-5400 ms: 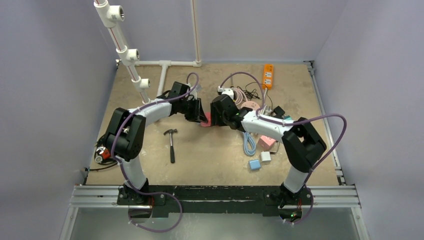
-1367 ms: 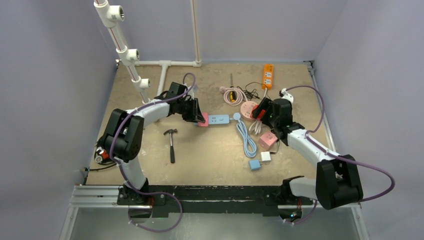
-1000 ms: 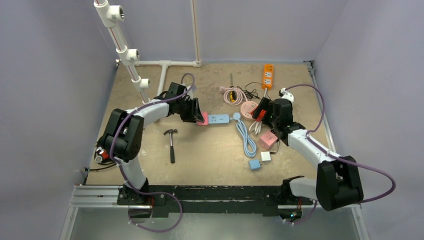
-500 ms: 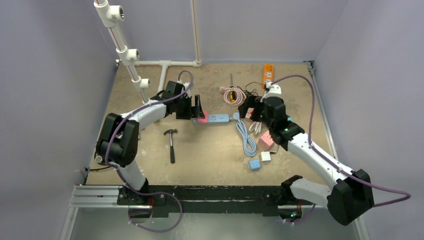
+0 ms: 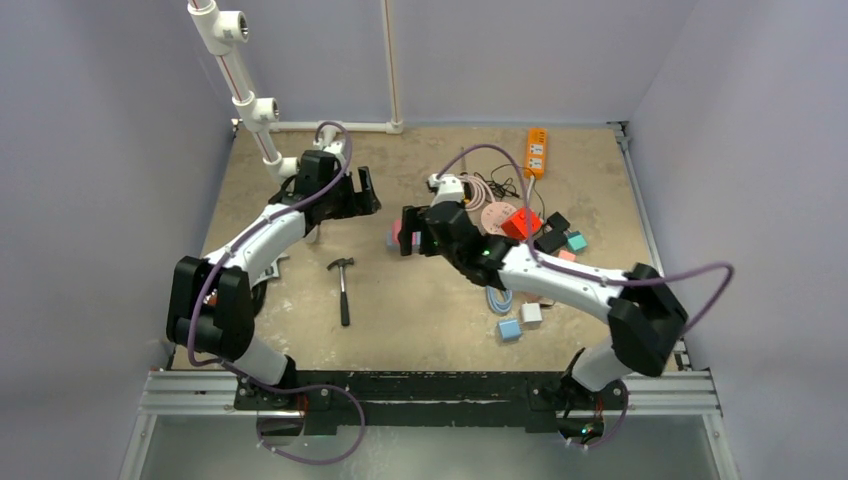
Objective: Pull the plug off the socket
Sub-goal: Remove the plug from the socket.
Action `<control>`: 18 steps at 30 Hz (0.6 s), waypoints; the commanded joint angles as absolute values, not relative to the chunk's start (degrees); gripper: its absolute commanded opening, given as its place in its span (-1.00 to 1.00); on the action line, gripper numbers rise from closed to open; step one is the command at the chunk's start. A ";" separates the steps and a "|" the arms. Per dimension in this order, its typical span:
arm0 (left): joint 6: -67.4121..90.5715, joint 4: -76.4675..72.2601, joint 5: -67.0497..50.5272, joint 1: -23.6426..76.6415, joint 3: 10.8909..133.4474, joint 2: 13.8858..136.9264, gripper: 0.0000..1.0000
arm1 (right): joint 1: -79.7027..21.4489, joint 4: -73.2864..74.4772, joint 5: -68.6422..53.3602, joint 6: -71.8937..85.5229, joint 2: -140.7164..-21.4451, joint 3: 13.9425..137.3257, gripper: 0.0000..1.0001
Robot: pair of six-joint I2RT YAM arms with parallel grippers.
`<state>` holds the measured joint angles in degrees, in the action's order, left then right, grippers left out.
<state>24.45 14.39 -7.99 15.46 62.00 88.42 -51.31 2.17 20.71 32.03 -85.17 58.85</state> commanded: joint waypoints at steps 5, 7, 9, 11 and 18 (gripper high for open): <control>24.69 12.78 -7.78 12.93 61.26 88.83 0.68 | -53.61 7.34 28.50 36.91 -102.59 73.60 0.73; 24.81 12.31 -8.94 12.54 60.97 88.46 0.68 | -53.61 8.85 29.08 37.26 -105.38 75.83 0.73; 24.76 11.76 -9.64 12.53 60.75 88.18 0.68 | -53.60 10.35 30.52 37.34 -107.62 77.60 0.75; 24.87 11.71 -9.75 12.44 60.72 88.07 0.67 | -53.44 11.59 31.55 37.55 -109.55 79.22 0.75; 25.22 11.54 -10.75 12.31 60.73 88.33 0.67 | -53.35 13.79 33.39 37.44 -113.71 83.16 0.74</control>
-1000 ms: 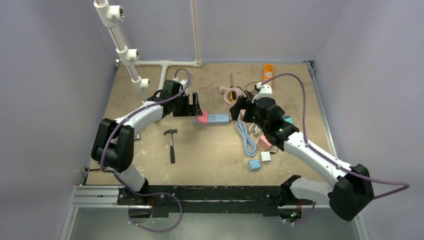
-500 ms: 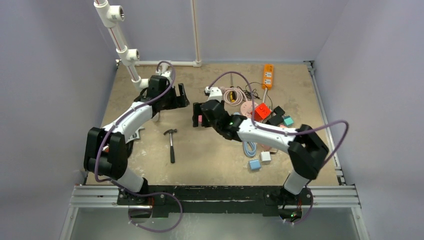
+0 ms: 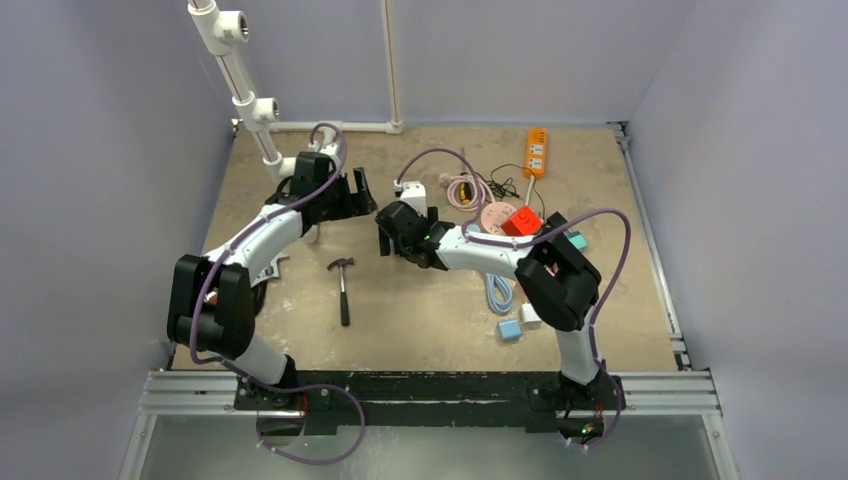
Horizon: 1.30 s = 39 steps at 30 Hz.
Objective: Pull the plug off the socket
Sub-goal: Remove the plug from the socket.
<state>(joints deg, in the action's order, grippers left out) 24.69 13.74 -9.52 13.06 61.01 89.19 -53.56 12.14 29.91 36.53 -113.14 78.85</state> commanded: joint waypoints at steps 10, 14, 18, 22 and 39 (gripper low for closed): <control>25.32 11.35 -11.62 12.30 60.82 88.75 0.67 | -53.26 16.52 36.33 37.50 -115.76 85.25 0.46; 25.31 11.34 -11.61 12.30 60.82 88.93 0.67 | -53.22 17.98 38.78 38.37 -114.68 84.77 0.36; 25.31 11.34 -11.94 12.30 60.82 89.20 0.67 | -52.90 17.53 39.28 38.56 -112.11 83.15 0.34; 25.31 11.36 -12.04 12.30 60.82 89.43 0.67 | -51.19 17.41 39.35 38.70 -110.44 81.35 0.27; 25.40 11.38 -13.37 12.30 61.00 90.22 0.67 | -44.27 3.21 21.69 35.59 -98.90 69.11 0.32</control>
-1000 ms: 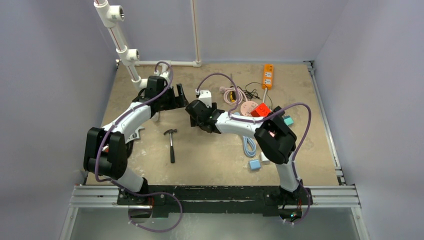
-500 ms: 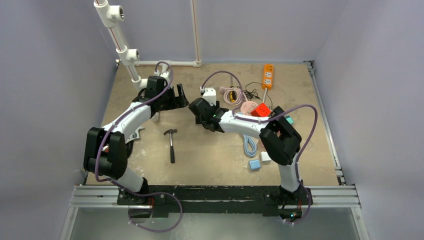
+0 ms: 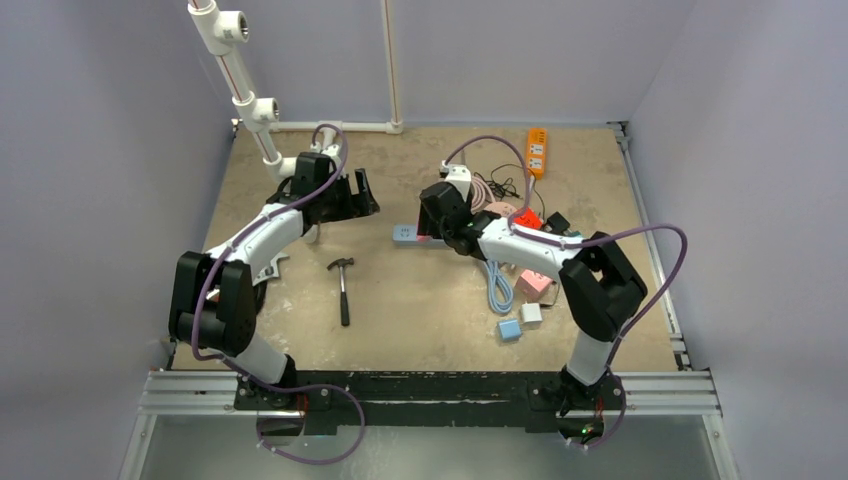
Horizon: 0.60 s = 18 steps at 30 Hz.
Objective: Pull the plug off the socket
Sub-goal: Remove the plug from the socket.
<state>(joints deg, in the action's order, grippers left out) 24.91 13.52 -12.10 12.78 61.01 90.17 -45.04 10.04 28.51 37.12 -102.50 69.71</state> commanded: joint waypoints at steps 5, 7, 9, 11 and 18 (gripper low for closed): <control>25.40 11.44 -13.67 12.31 61.08 90.39 0.67 | -43.83 3.43 19.53 34.58 -100.61 71.28 0.40; 25.40 11.45 -14.03 12.35 61.15 90.51 0.67 | -43.52 4.23 19.55 34.53 -102.00 72.55 0.40; 25.39 11.47 -14.39 12.31 61.15 90.73 0.67 | -43.27 5.36 20.18 34.76 -103.34 73.46 0.40; 25.40 11.43 -14.83 12.33 61.17 91.00 0.67 | -43.29 6.01 20.92 35.08 -104.30 73.75 0.40; 25.66 11.36 -15.78 12.30 61.16 91.62 0.67 | -42.79 4.89 19.24 34.98 -106.31 73.97 0.36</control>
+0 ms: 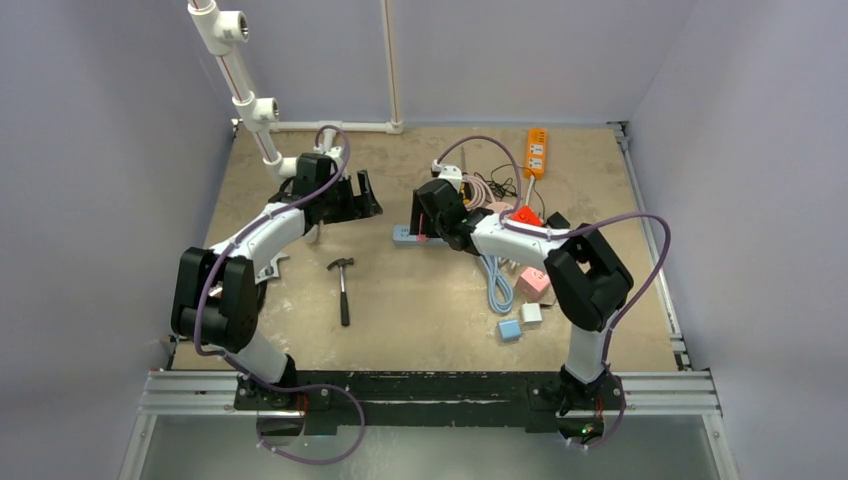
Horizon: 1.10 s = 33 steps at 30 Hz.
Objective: Pull the plug off the socket
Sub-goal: Remove the plug from the socket.
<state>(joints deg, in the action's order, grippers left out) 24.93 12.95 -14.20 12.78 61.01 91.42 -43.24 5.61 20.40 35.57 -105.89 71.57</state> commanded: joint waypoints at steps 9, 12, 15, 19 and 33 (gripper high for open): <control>25.68 11.36 -16.34 12.30 61.19 92.01 0.67 | -42.11 1.94 14.91 34.78 -107.84 73.55 0.04; 25.74 11.31 -16.80 12.31 61.15 92.40 0.67 | -42.11 1.18 14.03 34.89 -108.00 73.23 -0.13; 25.76 11.19 -17.41 12.32 61.26 92.70 0.67 | -41.97 0.74 12.96 34.65 -108.42 73.20 -0.30; 25.76 11.17 -17.66 12.33 61.24 92.81 0.67 | -41.93 0.79 12.75 34.59 -109.25 73.37 -0.31; 25.90 9.73 -21.54 12.35 61.05 93.47 0.67 | -41.96 -3.32 11.84 34.62 -104.69 69.51 -1.00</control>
